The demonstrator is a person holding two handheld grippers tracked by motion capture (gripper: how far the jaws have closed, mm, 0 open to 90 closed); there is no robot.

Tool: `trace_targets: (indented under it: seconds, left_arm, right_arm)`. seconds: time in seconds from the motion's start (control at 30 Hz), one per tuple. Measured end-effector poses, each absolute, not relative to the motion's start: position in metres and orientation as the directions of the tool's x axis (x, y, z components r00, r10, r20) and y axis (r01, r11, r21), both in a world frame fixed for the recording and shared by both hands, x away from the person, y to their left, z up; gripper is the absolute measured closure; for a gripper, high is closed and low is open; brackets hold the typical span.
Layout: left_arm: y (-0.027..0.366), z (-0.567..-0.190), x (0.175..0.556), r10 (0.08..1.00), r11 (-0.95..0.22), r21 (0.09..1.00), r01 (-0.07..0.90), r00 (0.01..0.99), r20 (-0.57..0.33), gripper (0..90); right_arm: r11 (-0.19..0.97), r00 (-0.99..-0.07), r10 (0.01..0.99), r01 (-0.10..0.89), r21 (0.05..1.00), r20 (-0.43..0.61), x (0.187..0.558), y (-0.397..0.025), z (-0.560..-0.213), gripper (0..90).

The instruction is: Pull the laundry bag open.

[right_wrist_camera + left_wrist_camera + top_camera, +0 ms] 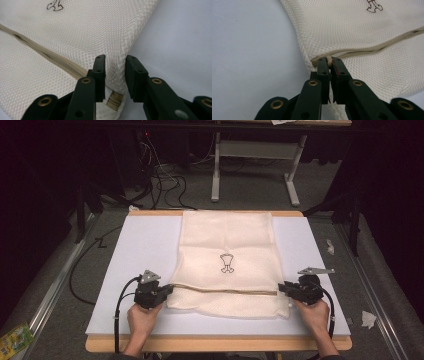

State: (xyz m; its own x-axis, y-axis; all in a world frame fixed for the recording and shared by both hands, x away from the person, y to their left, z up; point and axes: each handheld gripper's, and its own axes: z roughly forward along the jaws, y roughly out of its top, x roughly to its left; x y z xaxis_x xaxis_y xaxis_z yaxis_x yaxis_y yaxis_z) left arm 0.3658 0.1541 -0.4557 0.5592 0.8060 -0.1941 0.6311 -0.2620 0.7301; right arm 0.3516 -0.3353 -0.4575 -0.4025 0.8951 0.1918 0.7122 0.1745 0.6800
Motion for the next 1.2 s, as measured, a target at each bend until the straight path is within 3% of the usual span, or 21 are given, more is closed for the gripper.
trace_targets:
  seconds: [0.17, 0.27, 0.7, 1.2]
  left_arm:
    - [0.152, -0.453, 0.364, 0.794, -0.262, 0.743, 0.616, 0.575, -0.197, 79.7]
    - [0.150, -0.449, 0.363, 0.788, -0.258, 0.757, 0.600, 0.584, -0.195, 71.4]
    - [0.156, -0.427, 0.361, 0.790, -0.218, 0.819, 0.531, 0.588, -0.171, 52.9]
    - [0.180, -0.408, 0.359, 0.805, -0.157, 0.856, 0.493, 0.566, -0.179, 49.5]
  right_arm:
    - [0.190, -0.407, 0.899, 0.699, 0.690, 0.165, 0.350, -0.332, -0.455, 61.2]
    - [0.198, -0.409, 0.902, 0.676, 0.710, 0.138, 0.348, -0.330, -0.449, 57.1]
    - [0.162, -0.407, 0.903, 0.618, 0.769, 0.136, 0.340, -0.336, -0.427, 53.7]
    - [0.103, -0.383, 0.913, 0.551, 0.828, 0.141, 0.330, -0.356, -0.405, 53.4]
